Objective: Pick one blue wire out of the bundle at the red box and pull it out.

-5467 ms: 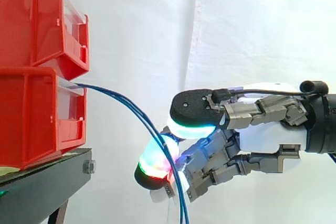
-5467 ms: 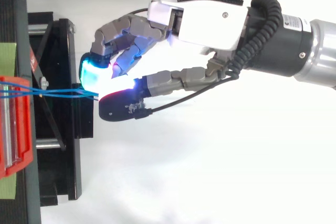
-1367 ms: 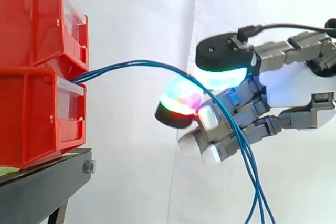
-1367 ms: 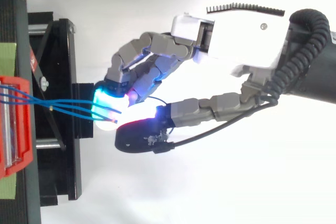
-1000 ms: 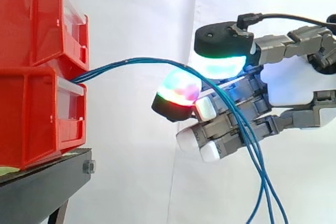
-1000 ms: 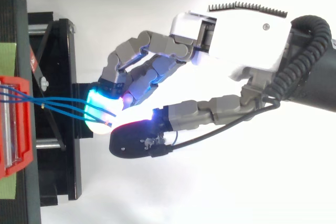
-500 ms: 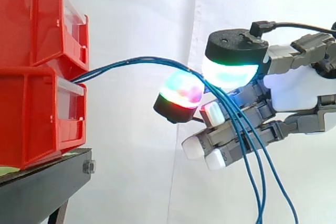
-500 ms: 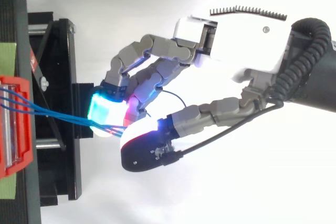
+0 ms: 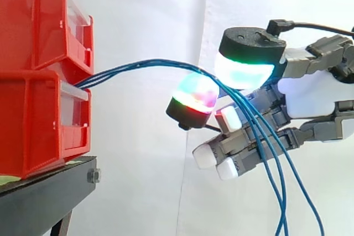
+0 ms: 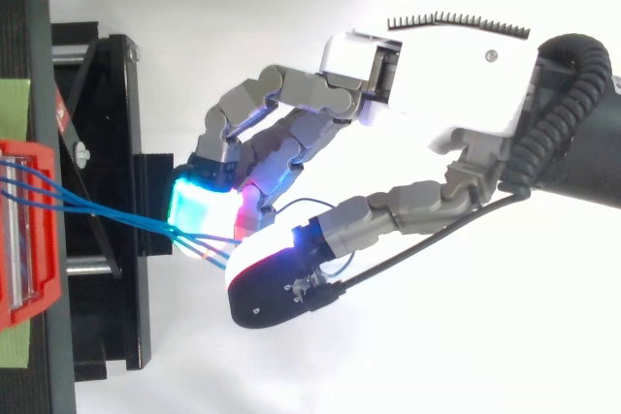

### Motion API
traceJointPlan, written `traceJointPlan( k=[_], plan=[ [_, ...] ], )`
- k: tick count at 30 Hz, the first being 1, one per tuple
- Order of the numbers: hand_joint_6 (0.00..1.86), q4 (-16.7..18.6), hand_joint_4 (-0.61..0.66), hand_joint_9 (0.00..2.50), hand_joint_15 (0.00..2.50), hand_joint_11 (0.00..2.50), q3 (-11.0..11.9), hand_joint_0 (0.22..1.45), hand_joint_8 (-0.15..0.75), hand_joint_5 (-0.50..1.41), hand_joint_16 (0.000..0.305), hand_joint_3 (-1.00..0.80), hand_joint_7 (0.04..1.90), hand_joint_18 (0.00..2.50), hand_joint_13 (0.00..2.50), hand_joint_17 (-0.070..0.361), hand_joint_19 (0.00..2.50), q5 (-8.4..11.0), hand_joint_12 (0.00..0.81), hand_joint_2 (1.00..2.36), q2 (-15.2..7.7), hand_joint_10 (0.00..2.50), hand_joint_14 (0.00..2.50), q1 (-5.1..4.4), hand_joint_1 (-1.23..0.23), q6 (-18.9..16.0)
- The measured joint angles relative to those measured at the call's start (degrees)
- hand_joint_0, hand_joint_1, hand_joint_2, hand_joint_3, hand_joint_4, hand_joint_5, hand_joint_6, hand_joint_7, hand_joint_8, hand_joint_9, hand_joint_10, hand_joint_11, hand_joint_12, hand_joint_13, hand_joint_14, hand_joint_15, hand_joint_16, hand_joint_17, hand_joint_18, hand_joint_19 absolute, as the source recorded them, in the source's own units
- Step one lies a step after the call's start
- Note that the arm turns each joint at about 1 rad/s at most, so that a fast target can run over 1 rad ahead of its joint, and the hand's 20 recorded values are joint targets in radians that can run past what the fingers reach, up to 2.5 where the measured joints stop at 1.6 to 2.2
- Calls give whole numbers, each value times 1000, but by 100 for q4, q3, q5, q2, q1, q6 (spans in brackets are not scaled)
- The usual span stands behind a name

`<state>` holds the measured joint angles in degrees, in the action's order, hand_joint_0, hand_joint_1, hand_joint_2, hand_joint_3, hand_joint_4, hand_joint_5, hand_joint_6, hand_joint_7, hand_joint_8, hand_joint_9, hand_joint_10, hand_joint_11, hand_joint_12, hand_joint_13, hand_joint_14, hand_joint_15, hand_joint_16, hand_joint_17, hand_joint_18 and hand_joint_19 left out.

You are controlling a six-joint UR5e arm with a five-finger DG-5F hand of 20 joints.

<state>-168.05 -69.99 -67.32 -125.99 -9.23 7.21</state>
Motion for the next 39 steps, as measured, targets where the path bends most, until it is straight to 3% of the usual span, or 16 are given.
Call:
traceJointPlan(
  k=[6,13,20,27,34,39],
  plan=[
    [838,13,91,1094,438,550,0,581,247,-90,59,-365,909,481,738,133,574,-1,358,1010,1,22,19,0,-622,0],
    [792,25,113,1095,449,536,-1,584,249,-78,59,-328,947,482,742,134,577,-5,364,1012,2,22,19,0,-606,0],
    [845,26,140,1058,455,607,1,589,260,-117,60,-255,870,491,743,134,563,-9,373,1014,2,24,19,0,-777,0],
    [880,28,102,1026,462,641,1,639,248,-138,58,-310,807,497,742,131,541,-10,365,1013,3,27,20,0,-906,0],
    [895,26,74,998,460,662,1,682,246,-152,58,-381,761,513,740,131,511,-10,364,1010,1,24,20,0,-946,0],
    [907,29,148,997,459,678,1,683,235,-162,58,-450,732,529,739,131,517,-10,358,1005,1,26,20,0,-957,1]
  ],
)
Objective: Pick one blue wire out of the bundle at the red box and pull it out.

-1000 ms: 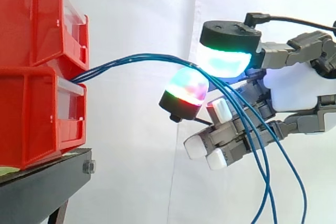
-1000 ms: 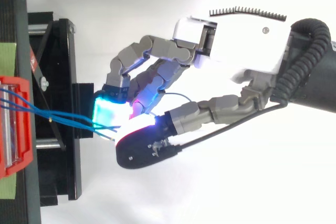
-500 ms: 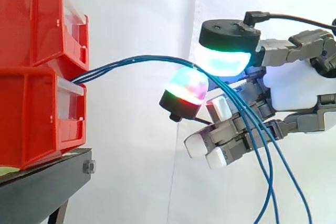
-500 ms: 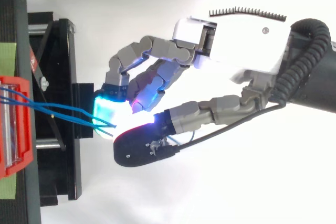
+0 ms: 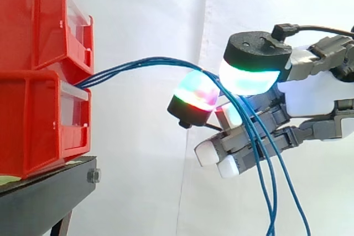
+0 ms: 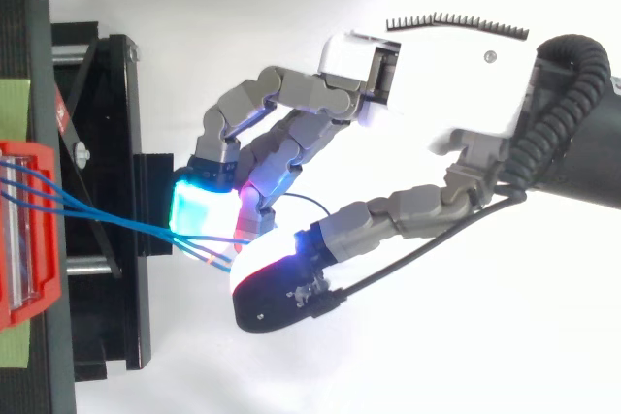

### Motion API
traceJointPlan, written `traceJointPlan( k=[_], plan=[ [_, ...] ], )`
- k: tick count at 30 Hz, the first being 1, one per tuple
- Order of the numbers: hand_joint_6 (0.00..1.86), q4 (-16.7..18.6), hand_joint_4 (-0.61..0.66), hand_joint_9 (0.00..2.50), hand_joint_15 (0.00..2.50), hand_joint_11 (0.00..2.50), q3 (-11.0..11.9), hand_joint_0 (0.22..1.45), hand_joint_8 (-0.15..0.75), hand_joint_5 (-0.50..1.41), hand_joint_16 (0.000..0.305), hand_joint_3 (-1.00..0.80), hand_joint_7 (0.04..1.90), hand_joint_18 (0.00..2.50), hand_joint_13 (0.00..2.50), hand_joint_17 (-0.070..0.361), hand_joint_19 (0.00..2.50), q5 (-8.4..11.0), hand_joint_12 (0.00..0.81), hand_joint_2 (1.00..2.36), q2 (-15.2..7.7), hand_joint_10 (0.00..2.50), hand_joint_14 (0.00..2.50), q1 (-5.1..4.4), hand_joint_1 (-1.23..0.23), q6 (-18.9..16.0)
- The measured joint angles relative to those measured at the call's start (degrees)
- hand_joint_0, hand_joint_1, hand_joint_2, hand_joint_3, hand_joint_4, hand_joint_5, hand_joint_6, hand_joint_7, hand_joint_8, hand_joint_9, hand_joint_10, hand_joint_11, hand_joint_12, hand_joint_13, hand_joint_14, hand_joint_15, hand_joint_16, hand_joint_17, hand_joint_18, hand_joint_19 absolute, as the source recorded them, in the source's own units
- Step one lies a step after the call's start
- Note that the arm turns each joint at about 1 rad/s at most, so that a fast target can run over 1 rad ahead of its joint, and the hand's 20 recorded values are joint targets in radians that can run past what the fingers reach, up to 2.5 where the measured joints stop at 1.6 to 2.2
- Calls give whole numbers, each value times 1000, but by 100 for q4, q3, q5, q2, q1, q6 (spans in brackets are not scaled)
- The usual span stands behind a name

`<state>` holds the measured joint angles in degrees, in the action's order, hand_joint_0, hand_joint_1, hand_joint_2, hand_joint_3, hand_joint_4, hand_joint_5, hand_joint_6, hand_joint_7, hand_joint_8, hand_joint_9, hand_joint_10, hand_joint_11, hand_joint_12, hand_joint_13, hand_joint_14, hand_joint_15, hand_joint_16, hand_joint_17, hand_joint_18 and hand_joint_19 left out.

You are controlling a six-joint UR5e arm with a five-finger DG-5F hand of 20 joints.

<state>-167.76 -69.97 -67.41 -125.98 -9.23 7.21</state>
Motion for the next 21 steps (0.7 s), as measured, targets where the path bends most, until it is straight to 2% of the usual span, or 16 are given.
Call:
traceJointPlan(
  k=[4,5,9,11,14,16,21],
  plan=[
    [822,4,184,1061,467,610,0,613,244,-120,59,-467,831,530,764,132,570,0,363,1002,-1,24,20,0,-830,1],
    [778,4,184,1072,467,589,0,590,243,-100,59,-440,895,528,767,132,568,0,360,1004,-2,25,20,0,-747,0],
    [656,6,184,1111,475,584,0,588,246,-62,59,-382,1086,521,780,132,582,0,364,1010,0,25,20,0,-680,0],
    [644,6,171,1116,472,580,0,593,253,-61,58,-364,1112,516,784,131,580,0,368,1010,1,24,21,0,-679,-1],
    [687,6,140,1102,471,615,0,598,253,-82,58,-308,1034,520,781,131,580,0,371,1013,1,26,21,0,-738,-1],
    [761,6,162,1083,477,637,-1,599,254,-111,59,-288,887,525,776,132,581,0,373,1014,2,25,22,0,-800,-1],
    [835,6,125,1054,479,703,-1,640,245,-144,59,-304,811,526,765,132,555,-2,368,1013,2,28,21,0,-902,-1]
  ],
)
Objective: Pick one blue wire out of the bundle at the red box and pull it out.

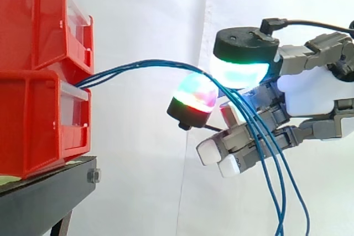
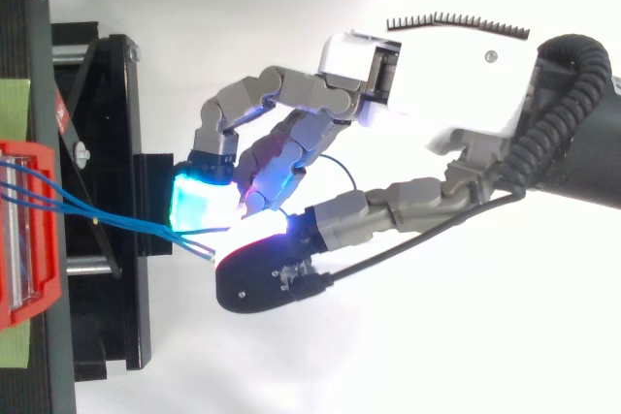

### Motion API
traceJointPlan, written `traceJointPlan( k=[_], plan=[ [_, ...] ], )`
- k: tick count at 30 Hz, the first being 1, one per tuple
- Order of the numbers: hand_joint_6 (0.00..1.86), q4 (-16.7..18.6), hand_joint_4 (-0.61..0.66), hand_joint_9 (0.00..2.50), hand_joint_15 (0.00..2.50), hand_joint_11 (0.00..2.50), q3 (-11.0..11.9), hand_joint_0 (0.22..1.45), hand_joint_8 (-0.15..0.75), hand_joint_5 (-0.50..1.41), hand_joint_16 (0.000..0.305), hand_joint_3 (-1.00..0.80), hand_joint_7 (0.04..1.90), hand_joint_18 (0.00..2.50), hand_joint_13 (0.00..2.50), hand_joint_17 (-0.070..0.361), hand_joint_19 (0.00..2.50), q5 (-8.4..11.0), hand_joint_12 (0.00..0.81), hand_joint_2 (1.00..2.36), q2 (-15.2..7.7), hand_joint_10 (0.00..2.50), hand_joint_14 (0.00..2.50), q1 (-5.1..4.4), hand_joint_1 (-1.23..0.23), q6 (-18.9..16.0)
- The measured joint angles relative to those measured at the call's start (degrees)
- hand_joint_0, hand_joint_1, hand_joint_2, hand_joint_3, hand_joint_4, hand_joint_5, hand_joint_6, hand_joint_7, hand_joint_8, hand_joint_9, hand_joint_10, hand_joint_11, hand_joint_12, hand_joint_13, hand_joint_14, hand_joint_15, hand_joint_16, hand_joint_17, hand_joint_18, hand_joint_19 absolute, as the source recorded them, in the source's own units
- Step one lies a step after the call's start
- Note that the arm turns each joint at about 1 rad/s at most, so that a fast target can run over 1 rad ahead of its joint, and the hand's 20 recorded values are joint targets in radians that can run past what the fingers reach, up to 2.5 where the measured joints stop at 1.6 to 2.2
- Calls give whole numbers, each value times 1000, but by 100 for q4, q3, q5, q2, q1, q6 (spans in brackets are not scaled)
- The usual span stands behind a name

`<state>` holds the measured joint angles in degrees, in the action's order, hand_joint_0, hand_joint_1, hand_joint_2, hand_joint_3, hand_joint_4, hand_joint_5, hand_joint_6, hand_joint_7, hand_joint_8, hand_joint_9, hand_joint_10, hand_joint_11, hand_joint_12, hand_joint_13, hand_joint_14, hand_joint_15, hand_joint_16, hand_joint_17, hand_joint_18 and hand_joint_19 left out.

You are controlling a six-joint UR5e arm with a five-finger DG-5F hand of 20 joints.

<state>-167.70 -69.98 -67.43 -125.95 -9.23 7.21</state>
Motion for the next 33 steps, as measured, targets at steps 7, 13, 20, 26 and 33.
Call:
traceJointPlan(
  k=[7,13,20,26,33],
  plan=[
    [851,0,147,1048,486,706,-2,649,239,-148,59,-316,776,529,763,132,560,1,364,1013,-1,27,21,0,-918,0],
    [678,0,201,1114,472,564,-1,597,242,-65,59,-390,1072,537,797,132,589,-2,359,1009,-2,26,22,0,-761,0],
    [684,-4,138,1133,480,630,-2,609,249,-70,58,-370,1079,548,804,130,580,-8,366,1010,-2,27,21,0,-772,0],
    [849,-1,114,1100,489,718,1,647,245,-131,58,-386,839,558,799,129,561,-108,366,1009,-2,29,21,0,-898,0],
    [786,0,182,1155,485,671,2,571,244,-95,59,-454,887,560,816,132,576,-276,371,1004,-1,27,22,0,-747,0]
  ],
)
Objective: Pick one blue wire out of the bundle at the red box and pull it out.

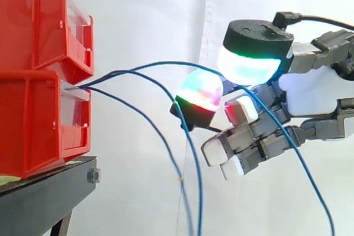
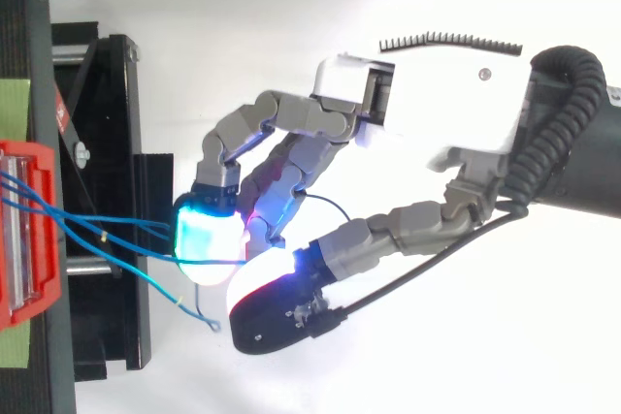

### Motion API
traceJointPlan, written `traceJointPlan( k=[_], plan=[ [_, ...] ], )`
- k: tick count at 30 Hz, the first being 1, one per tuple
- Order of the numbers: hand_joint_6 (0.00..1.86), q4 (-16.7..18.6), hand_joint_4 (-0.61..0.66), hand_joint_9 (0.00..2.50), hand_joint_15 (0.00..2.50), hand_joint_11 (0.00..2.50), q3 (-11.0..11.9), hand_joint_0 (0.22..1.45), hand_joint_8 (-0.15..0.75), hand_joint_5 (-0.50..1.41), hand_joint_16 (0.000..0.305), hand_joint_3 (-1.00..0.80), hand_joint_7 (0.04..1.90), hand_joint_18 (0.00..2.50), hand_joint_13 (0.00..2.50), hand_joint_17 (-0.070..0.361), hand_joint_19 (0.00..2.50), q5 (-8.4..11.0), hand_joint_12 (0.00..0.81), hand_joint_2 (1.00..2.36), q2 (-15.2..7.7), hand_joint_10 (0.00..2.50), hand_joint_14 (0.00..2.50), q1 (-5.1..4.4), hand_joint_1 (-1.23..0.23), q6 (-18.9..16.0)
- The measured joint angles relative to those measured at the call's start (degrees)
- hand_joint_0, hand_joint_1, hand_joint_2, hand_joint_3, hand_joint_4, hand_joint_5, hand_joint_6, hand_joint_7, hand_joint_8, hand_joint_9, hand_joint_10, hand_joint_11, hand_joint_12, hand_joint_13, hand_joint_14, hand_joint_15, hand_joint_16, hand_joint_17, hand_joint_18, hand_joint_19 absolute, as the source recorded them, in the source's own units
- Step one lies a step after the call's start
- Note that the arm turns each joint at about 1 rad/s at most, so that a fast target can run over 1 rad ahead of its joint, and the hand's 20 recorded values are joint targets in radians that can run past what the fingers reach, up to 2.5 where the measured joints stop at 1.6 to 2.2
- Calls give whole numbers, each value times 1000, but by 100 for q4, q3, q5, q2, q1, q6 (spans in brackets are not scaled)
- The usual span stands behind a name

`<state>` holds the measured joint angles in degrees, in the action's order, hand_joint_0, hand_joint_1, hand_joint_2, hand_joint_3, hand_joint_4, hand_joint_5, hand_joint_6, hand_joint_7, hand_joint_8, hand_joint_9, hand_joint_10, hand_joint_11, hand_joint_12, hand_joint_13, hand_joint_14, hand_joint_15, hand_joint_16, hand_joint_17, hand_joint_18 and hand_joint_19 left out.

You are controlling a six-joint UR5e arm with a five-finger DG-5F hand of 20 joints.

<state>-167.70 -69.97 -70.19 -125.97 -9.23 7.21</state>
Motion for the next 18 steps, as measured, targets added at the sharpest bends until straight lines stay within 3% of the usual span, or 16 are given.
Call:
traceJointPlan(
  k=[7,18],
  plan=[
    [736,0,158,1190,486,665,0,582,252,-71,59,-415,987,561,824,132,589,-43,373,1007,1,26,22,1,-638,0],
    [875,0,137,1238,493,745,-1,593,260,-95,57,-242,926,584,840,128,597,-47,371,1016,1,27,21,6,-735,-6]
  ],
)
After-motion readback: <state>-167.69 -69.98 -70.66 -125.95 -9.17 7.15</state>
